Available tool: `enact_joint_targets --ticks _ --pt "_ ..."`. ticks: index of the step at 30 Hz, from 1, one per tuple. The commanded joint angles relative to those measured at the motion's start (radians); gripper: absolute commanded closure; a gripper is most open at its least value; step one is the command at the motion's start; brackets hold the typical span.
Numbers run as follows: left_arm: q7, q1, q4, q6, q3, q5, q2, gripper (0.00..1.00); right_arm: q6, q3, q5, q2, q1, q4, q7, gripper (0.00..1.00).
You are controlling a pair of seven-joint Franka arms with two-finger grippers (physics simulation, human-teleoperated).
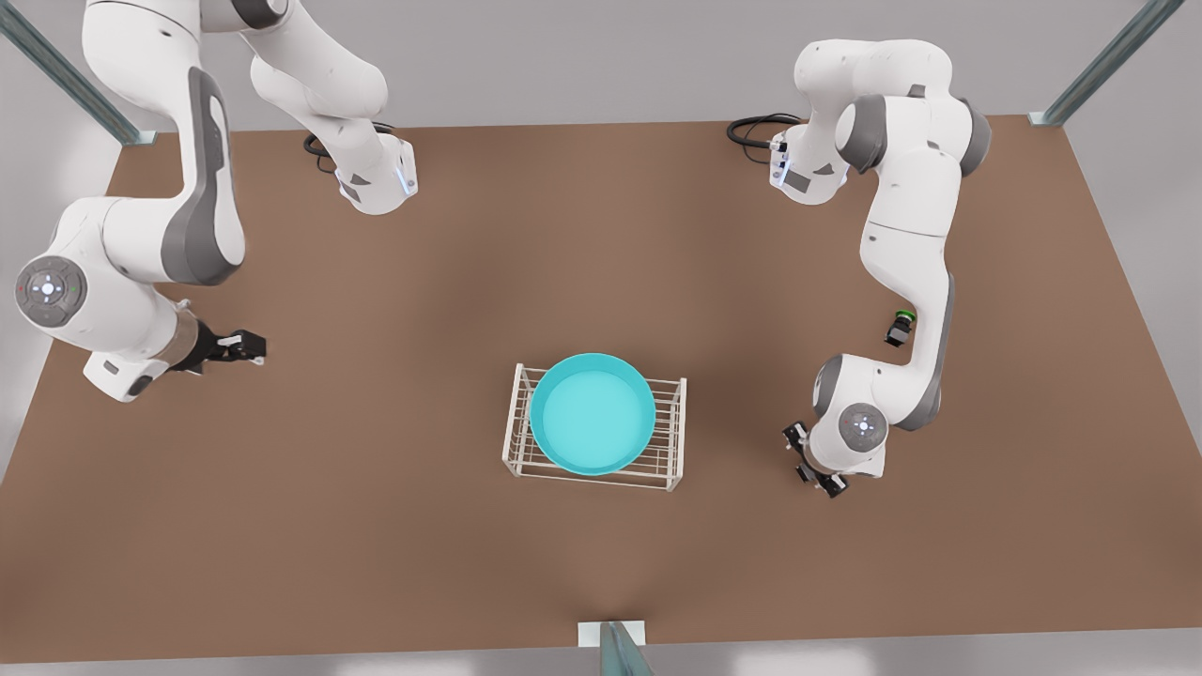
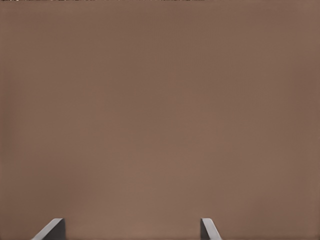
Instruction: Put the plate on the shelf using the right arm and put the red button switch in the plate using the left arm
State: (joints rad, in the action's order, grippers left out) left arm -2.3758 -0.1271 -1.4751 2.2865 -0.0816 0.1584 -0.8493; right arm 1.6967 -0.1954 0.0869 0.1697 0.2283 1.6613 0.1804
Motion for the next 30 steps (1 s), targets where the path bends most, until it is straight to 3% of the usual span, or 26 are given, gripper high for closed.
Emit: enact_joint_targets --ticks 1,15,20,21,23,25,30 --pt "-0.048 0.0 0.001 0.004 -0.001 -0.005 0.001 0.0 -0.002 0.001 -0.001 0.001 0.0 -0.003 -0.001 0.0" --pt "-0.006 0.009 0.039 0.025 0.002 -0.002 -0.036 0.01 -0.002 0.001 -0.001 0.01 0.005 -0.011 0.001 0.0" --pt "-0.006 0.011 0.042 0.025 0.006 -0.004 -0.04 0.27 -0.002 0.001 -0.001 0.011 0.005 -0.011 0.001 0.0" --pt "-0.005 0.011 0.042 0.025 0.006 -0.002 -0.04 0.4 -0.002 0.001 -0.001 0.014 0.005 -0.012 0.001 0.0" --pt "0.004 0.011 0.042 0.025 0.008 -0.002 -0.04 0.44 -0.002 0.001 -0.001 0.016 0.005 -0.012 0.001 0.0" --pt "0.012 0.011 0.042 0.025 0.008 -0.002 -0.04 0.57 -0.002 0.001 -0.001 0.016 0.005 -0.012 0.001 0.0" --pt "0.043 0.014 0.045 0.014 0.01 -0.008 -0.03 0.62 -0.002 0.001 -0.001 0.016 0.005 -0.012 0.002 0.0"
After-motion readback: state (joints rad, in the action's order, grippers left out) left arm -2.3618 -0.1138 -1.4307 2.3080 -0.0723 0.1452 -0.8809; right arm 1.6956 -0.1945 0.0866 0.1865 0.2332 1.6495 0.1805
